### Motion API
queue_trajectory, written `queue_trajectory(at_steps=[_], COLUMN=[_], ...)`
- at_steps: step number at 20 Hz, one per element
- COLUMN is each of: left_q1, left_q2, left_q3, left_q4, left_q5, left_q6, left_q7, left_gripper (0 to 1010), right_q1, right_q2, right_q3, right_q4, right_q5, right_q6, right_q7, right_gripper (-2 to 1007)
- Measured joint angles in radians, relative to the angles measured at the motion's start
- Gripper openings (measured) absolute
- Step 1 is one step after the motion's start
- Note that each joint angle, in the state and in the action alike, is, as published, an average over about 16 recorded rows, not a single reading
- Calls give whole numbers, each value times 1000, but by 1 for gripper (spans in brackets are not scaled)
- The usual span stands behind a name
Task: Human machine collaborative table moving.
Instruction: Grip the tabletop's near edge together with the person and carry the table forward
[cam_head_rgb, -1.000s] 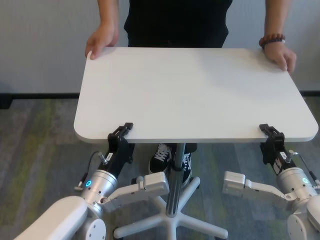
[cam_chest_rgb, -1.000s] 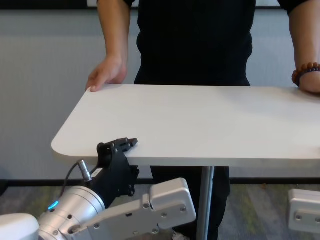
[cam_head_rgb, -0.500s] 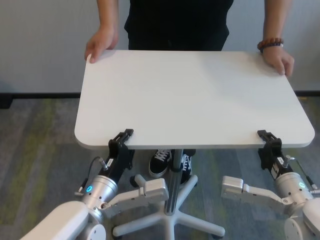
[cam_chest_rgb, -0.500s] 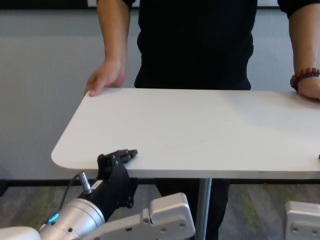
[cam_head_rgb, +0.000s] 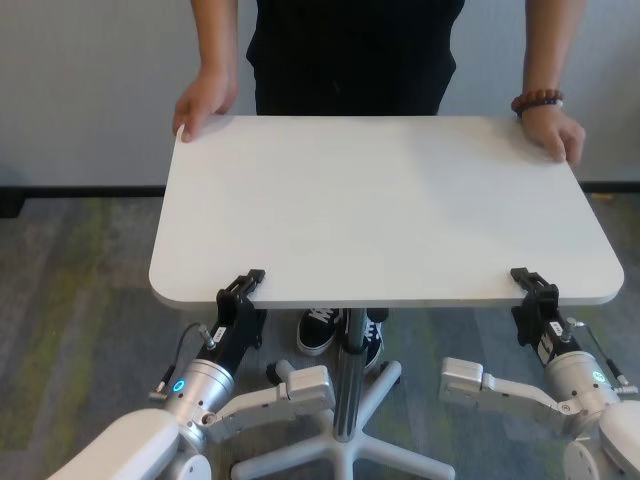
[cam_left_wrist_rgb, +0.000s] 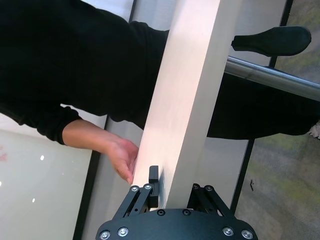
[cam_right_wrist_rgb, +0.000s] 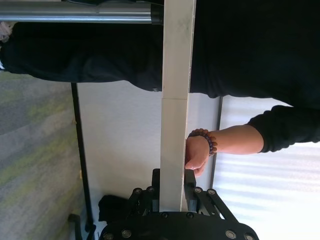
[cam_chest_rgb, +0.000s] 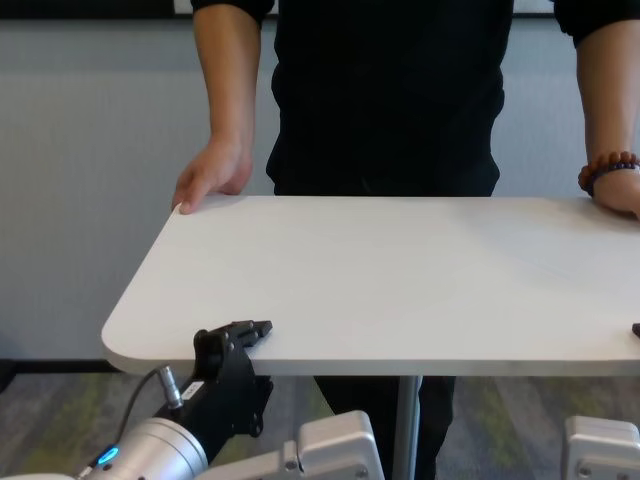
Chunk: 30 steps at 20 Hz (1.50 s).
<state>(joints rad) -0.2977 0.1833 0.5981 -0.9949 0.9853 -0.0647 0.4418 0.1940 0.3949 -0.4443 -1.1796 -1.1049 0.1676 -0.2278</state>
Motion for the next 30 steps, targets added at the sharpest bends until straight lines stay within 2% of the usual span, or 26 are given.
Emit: queue_trajectory(at_steps=[11, 18, 30], left_q1=[-22, -34, -36], left_q2=[-15, -24, -26], left_q3=[15, 14, 8], left_q4=[79, 122, 137], left_q5=[4, -14, -33], left_q6=[-9, -30, -52], left_q7=[24, 29, 30], left_gripper=[289, 289, 291], right_q1=[20, 27, 27], right_q2=[-15, -25, -32], right_q3=[-12, -10, -4], right_q4=[59, 81, 88], right_q5=[12, 22, 30], right_q6=[-14, -13, -8], right_q7=[-30, -52, -63], right_gripper=[260, 259, 259])
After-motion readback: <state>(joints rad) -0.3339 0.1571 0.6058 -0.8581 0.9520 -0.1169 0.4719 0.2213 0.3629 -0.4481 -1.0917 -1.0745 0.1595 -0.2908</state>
